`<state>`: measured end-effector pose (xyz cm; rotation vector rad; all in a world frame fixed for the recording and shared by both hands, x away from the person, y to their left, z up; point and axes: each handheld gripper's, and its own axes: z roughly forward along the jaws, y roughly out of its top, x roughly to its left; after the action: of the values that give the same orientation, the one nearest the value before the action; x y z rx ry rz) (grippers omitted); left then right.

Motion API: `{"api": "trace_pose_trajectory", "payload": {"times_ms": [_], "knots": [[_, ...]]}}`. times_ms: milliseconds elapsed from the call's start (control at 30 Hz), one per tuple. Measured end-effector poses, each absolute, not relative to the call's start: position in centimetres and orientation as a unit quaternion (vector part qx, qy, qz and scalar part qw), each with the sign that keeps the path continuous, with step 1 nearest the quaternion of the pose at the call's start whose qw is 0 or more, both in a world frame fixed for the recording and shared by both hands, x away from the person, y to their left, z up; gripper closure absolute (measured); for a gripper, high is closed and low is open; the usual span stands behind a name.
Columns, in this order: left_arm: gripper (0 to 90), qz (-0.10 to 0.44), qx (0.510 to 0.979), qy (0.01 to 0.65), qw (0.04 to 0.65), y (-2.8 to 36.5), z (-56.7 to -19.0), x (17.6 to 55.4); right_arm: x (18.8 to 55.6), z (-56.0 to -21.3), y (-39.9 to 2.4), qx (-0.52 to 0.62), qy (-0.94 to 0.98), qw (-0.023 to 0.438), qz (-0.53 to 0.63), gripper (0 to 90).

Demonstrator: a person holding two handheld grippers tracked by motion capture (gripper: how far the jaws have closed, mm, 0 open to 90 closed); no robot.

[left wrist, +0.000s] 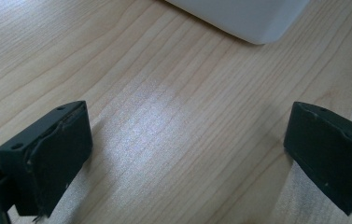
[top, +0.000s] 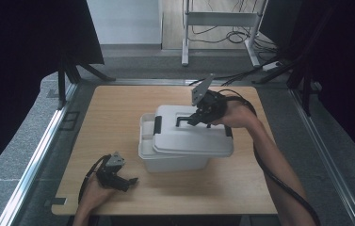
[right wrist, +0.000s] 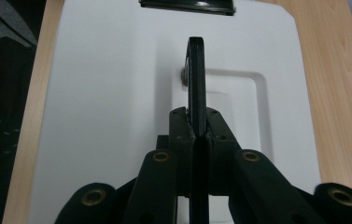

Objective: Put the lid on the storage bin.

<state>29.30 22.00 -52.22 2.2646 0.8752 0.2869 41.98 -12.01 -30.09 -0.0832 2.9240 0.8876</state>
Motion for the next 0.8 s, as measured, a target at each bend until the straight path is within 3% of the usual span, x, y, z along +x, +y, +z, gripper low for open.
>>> {"api": "trace_pose_trajectory", "payload": {"times_ms": [500, 800], "knots": [[1.6, 0.109, 0.871, 0.335, 0.343, 22.0, -52.2, 29.2, 43.3, -32.7, -6.3, -0.05, 0.959, 0.025, 0.279, 83.7], [1.7, 0.11, 0.87, 0.335, 0.344, 22.0, -52.2, 29.2, 43.4, -33.9, -6.7, -0.041, 0.96, 0.02, 0.276, 83.2]]}}
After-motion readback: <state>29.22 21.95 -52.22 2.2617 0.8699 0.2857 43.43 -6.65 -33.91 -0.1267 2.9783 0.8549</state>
